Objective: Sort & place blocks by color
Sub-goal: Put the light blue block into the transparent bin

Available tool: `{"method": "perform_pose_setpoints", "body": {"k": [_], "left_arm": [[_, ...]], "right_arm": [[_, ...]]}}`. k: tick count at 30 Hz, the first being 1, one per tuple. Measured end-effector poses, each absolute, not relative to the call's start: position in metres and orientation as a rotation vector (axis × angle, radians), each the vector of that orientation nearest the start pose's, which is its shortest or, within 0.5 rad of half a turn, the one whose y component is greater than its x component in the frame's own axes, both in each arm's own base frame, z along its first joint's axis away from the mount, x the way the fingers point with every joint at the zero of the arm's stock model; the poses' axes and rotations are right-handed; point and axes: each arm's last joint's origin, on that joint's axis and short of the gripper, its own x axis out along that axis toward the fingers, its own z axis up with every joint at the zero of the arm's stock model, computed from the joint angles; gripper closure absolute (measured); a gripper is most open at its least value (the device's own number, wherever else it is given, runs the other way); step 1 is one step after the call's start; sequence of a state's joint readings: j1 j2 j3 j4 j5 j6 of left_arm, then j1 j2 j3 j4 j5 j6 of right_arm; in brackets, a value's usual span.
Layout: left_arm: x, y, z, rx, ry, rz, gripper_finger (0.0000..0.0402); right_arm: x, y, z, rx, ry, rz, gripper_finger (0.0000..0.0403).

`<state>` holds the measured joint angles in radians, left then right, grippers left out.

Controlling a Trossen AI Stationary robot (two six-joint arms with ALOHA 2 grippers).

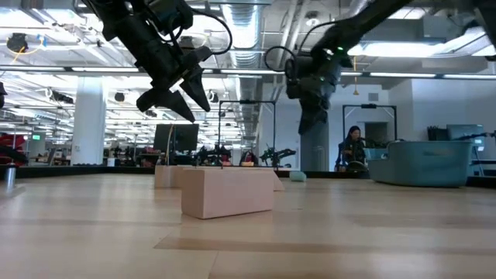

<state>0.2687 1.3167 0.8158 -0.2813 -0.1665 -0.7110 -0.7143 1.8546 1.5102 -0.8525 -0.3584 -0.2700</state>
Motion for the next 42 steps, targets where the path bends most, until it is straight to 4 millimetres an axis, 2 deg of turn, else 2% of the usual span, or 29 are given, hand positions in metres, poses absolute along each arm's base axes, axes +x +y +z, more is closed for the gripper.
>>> {"method": "perform_pose_setpoints", "body": {"k": [3,7,12,17,20,23,26,30,36,42], "left_arm": [[0.255,0.076,0.226,-0.636,0.619,0.678,0.0195],[0.255,0.081,0.223,-0.485,0.645,0.716,0.0195],[0.260,0.096,0.213,-0.393,0.696,0.665,0.0195],[0.272,0.106,0.197,-0.333,0.714,0.626,0.0195],[0.278,0.108,0.188,-0.331,0.728,0.605,0.0195],[0.280,0.108,0.180,-0.385,0.739,0.617,0.0195],[0.283,0.106,0.175,-0.417,0.751,0.628,0.0195],[0.284,0.105,0.174,-0.410,0.752,0.612,0.0195],[0.282,0.106,0.184,-0.440,0.725,0.611,0.0195],[0.288,0.112,0.198,-0.414,0.683,0.604,0.0195]], "right_arm": [[0.289,-0.227,0.225,0.339,0.977,-0.179,0.0358],[0.293,-0.214,0.205,0.296,0.887,-0.207,0.0324],[0.300,-0.195,0.178,0.301,0.999,-0.181,0.0238],[0.310,-0.187,0.158,0.210,1.085,-0.255,0.0137],[0.311,-0.189,0.146,0.219,1.115,-0.258,0.0098],[0.313,-0.190,0.134,0.235,1.144,-0.259,0.0078],[0.313,-0.192,0.130,0.233,1.159,-0.267,0.0074],[0.314,-0.193,0.131,0.225,1.144,-0.266,0.0093],[0.313,-0.193,0.133,0.242,1.133,-0.278,0.0150],[0.314,-0.192,0.133,0.244,1.126,-0.266,0.0221]]}}
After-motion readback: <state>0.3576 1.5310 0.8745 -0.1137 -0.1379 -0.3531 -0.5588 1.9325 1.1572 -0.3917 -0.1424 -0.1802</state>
